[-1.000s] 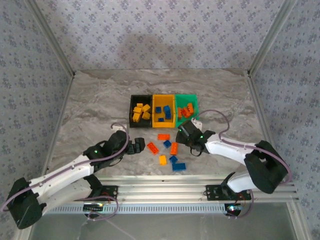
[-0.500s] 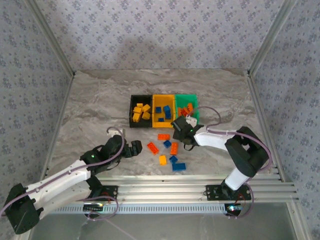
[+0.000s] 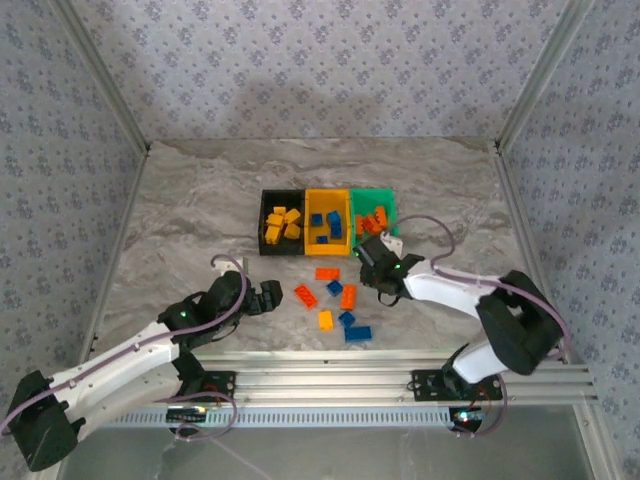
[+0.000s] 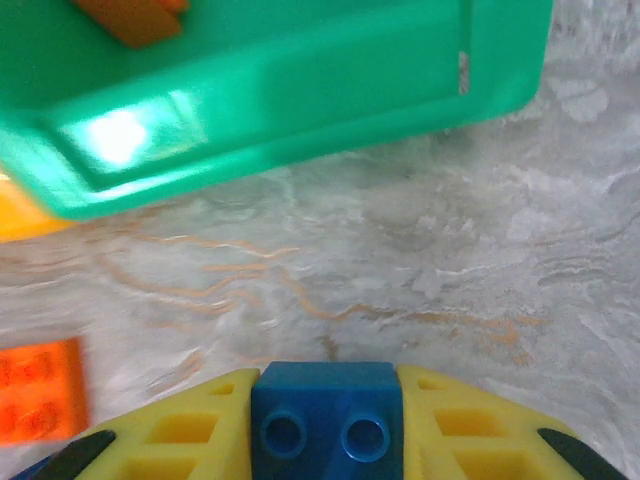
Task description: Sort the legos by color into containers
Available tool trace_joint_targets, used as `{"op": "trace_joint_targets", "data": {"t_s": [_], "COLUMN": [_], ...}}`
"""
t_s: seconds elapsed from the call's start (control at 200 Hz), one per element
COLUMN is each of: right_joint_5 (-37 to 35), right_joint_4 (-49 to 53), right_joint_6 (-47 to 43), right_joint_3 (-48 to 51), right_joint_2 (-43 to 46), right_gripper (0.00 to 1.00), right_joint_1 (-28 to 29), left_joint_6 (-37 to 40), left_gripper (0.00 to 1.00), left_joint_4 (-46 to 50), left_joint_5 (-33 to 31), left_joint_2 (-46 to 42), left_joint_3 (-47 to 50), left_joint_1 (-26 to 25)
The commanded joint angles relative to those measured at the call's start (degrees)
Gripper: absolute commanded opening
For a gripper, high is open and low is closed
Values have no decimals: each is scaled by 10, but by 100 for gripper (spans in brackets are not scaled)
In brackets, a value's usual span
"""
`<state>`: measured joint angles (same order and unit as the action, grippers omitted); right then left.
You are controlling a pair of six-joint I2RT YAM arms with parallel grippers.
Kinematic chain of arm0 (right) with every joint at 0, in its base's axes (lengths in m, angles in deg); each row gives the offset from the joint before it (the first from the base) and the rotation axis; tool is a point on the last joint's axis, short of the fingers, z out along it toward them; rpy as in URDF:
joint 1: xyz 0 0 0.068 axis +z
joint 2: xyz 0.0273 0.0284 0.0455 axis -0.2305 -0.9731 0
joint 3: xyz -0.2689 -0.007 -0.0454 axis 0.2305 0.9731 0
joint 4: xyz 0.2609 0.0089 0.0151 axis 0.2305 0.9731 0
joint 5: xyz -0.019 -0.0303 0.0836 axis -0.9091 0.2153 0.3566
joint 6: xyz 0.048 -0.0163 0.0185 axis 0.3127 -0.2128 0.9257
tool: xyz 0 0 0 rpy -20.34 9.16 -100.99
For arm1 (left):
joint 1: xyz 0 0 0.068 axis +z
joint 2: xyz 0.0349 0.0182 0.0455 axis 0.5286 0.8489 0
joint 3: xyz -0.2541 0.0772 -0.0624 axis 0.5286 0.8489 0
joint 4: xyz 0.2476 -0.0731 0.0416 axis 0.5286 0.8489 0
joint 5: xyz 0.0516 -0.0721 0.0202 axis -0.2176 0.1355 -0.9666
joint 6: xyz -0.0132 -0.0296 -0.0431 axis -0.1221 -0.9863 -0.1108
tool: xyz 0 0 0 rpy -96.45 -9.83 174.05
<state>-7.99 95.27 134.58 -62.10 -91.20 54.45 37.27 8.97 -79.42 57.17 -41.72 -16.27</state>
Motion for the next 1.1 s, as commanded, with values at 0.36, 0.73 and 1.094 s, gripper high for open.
{"op": "trace_joint_targets", "data": {"t_s": [0.36, 0.73, 1.094], "right_joint_5": [64, 46, 60], "right_joint_4": [54, 110, 100], "right_joint_6": [-167, -176, -169], "right_joint_3": [-255, -468, -465], "right_joint_2": [-103, -310, -275], "right_gripper": [33, 40, 71], "right_joint_1": [3, -26, -24], "left_joint_6": [12, 17, 20], "left_gripper": [100, 100, 100], "left_joint_4": [3, 16, 43], "left_joint_5": [-8, -4, -12], "left_joint_2": [2, 31, 26], "left_joint_3": [-2, -16, -37], "left_joint_1": [-2, -1, 0]}}
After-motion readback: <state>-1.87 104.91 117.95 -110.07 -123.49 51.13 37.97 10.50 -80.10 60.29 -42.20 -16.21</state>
